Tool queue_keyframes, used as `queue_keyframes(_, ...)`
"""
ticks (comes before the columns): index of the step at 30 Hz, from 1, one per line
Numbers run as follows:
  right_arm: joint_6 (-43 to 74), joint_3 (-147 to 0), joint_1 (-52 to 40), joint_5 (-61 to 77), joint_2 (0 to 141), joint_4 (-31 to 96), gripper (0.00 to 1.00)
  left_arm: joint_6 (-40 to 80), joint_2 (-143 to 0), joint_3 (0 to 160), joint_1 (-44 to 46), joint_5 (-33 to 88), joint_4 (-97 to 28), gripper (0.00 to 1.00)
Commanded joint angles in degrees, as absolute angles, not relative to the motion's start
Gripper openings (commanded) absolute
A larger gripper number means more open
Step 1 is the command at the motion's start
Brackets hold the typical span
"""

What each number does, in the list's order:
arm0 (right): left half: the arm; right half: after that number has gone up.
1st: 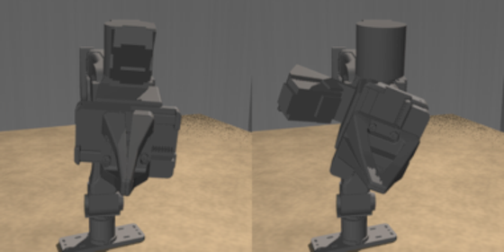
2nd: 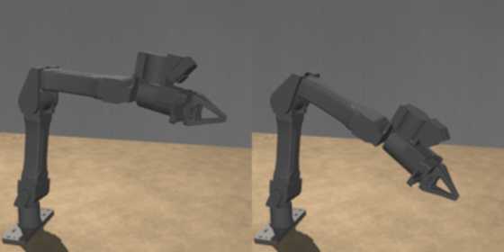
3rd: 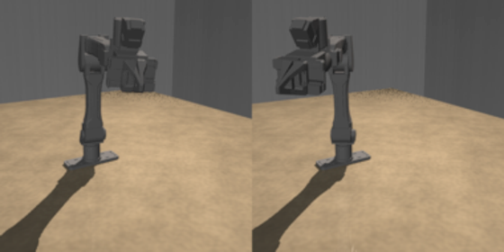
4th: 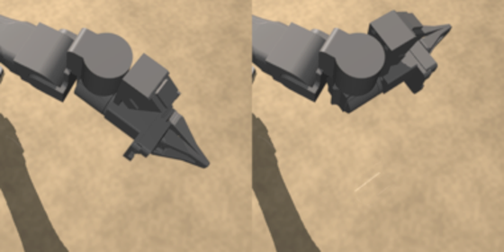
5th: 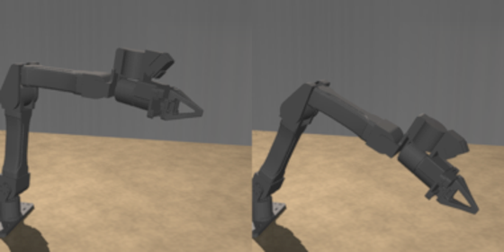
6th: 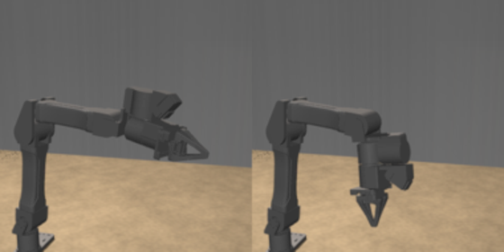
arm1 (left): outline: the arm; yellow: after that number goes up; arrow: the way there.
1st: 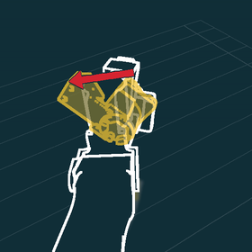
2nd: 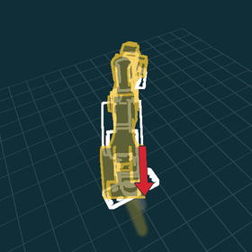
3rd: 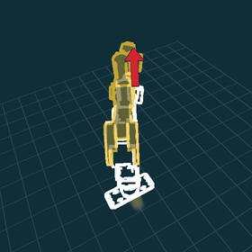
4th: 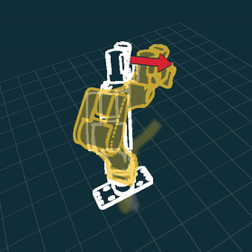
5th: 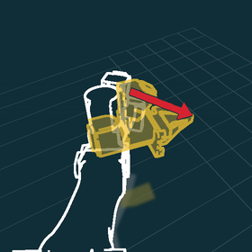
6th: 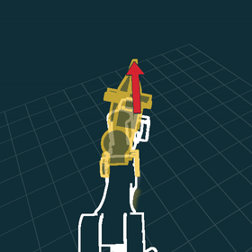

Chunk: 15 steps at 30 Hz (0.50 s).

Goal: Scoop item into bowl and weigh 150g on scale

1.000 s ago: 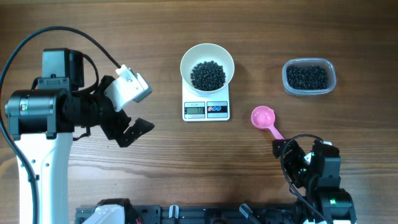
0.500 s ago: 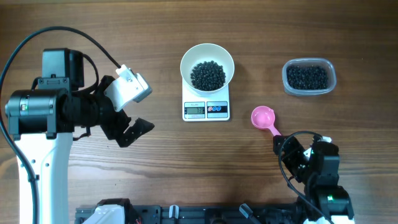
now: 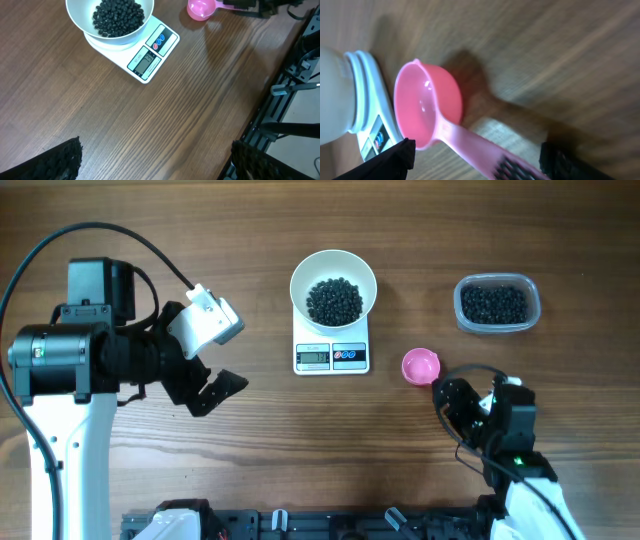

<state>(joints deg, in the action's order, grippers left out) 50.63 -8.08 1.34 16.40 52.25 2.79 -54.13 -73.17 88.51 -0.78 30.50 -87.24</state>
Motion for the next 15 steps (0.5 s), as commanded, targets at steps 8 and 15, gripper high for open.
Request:
queue_keyframes(8, 46.37, -7.46, 1.58, 23.42, 67.09, -5.74, 0.81, -54.68, -72.6, 89.32, -1.08, 30.94, -87.31, 1.0)
queue_keyframes(15, 43.38, -7.46, 1.58, 24.56, 67.07, -4.82, 0.72, -54.68, -72.6, 89.32, -1.08, 30.94, -87.31, 1.0)
